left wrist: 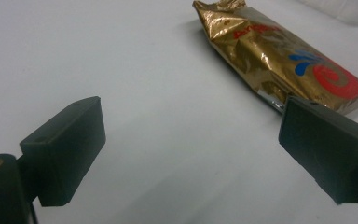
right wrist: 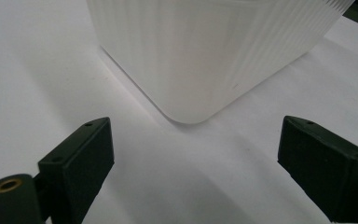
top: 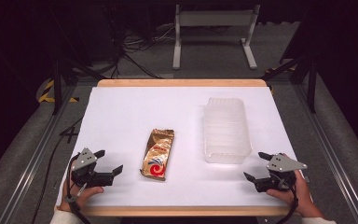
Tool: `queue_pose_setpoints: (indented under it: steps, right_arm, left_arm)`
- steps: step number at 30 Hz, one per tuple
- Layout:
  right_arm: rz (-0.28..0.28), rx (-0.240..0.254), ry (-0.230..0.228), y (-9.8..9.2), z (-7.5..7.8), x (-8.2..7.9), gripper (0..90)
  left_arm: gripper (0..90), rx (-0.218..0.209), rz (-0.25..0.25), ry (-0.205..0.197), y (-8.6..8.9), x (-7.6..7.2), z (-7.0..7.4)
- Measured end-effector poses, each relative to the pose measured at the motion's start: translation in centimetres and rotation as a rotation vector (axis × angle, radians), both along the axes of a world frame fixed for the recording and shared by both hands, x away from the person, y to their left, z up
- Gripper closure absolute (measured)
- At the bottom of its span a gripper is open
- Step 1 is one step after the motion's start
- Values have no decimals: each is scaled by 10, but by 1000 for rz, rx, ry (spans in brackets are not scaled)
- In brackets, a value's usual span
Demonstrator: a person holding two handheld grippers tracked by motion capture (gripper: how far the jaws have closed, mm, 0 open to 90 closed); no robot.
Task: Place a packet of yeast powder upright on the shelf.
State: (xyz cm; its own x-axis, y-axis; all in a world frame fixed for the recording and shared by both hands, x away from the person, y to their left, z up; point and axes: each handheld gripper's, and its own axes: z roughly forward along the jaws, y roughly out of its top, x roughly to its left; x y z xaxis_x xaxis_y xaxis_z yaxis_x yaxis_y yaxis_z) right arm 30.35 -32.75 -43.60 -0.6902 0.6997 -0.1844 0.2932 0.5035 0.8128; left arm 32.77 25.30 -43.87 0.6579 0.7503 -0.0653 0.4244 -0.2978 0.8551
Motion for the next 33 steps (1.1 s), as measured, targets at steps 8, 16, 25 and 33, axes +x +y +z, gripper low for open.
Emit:
queue_pose_setpoints:
  steps: [8, 16, 25, 33]
  right_arm:
    - [-4, -4, -8, -2, 0, -1, 111]
    - [-4, -15, -4, -2, -1, -1, 111]
    - [-13, -12, 0, -5, -3, -6, 112]
    - [-31, -6, 9, -9, -4, -12, 112]
  left_arm:
    - [79, -24, -37, 8, -9, 25, 13]
    - [109, -71, -101, 55, -23, 56, 16]
    - [128, -57, -164, 112, -64, 103, 19]
    - [143, -31, -197, 208, -101, 136, 14]
